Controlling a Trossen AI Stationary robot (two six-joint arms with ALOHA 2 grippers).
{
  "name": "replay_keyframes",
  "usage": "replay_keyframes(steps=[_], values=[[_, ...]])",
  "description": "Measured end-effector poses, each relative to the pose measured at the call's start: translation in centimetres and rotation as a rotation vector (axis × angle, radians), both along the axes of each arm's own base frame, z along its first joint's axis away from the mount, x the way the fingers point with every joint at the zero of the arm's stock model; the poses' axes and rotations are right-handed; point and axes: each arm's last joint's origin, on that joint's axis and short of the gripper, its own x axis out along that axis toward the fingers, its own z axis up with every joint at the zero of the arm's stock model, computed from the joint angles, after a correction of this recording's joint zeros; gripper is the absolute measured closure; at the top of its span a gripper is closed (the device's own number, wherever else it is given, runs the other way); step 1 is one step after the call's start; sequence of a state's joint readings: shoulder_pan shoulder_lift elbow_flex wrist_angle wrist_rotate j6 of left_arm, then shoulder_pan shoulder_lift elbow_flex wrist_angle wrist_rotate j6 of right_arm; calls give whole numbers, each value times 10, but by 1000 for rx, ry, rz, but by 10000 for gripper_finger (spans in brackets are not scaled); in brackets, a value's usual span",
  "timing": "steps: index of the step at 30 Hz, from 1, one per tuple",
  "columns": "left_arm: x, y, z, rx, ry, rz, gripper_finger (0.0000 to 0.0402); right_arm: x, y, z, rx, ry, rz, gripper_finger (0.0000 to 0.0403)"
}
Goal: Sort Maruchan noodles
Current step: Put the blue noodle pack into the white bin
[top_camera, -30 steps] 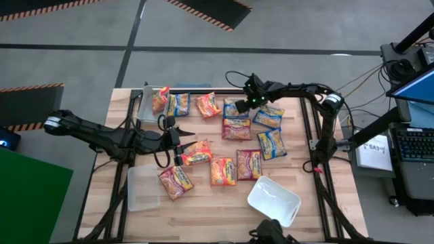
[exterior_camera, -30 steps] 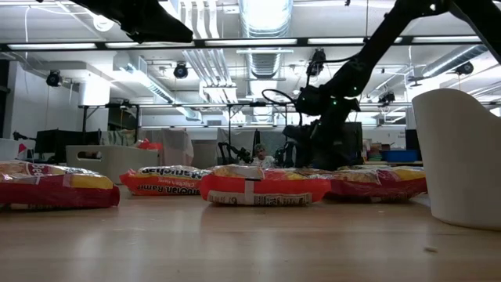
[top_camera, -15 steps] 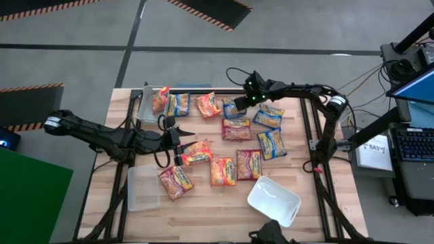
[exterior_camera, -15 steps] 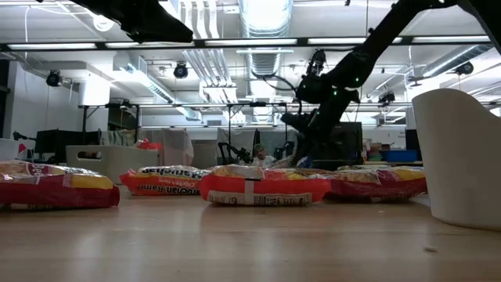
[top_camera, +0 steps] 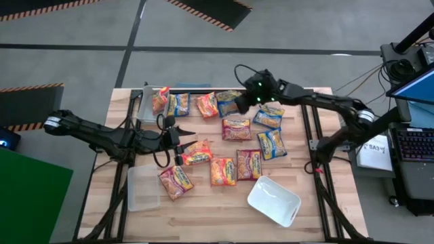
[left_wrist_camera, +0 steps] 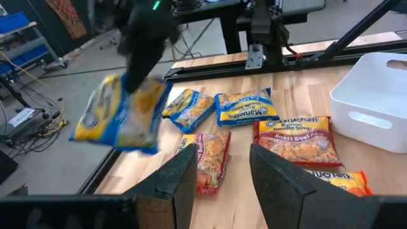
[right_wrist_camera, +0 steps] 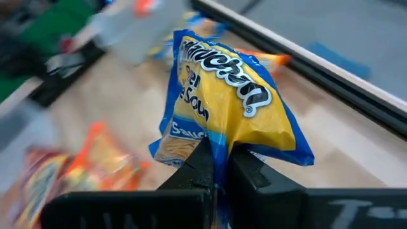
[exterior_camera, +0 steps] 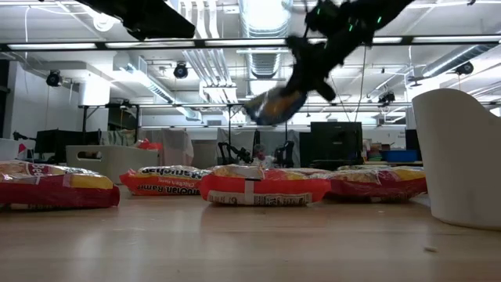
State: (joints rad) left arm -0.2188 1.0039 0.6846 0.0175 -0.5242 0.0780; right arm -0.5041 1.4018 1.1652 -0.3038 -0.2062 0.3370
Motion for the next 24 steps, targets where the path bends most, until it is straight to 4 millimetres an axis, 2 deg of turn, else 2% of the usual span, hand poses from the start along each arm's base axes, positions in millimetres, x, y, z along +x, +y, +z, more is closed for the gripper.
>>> replay_keyframes(steps=[4,10,15,20,24], values=[[0,0,1,7,-9,17,274,-4,50,25,1,-37,133,391],[0,1,1,13,-13,25,274,-8,123,56,104,-127,290,391],[0,1,1,13,-13,24,274,-3,180,71,168,-113,395,391],[0,1,1,10,-13,24,274,0,229,74,173,46,474,391],[0,1,1,7,-14,24,274,0,258,69,240,250,464,391]])
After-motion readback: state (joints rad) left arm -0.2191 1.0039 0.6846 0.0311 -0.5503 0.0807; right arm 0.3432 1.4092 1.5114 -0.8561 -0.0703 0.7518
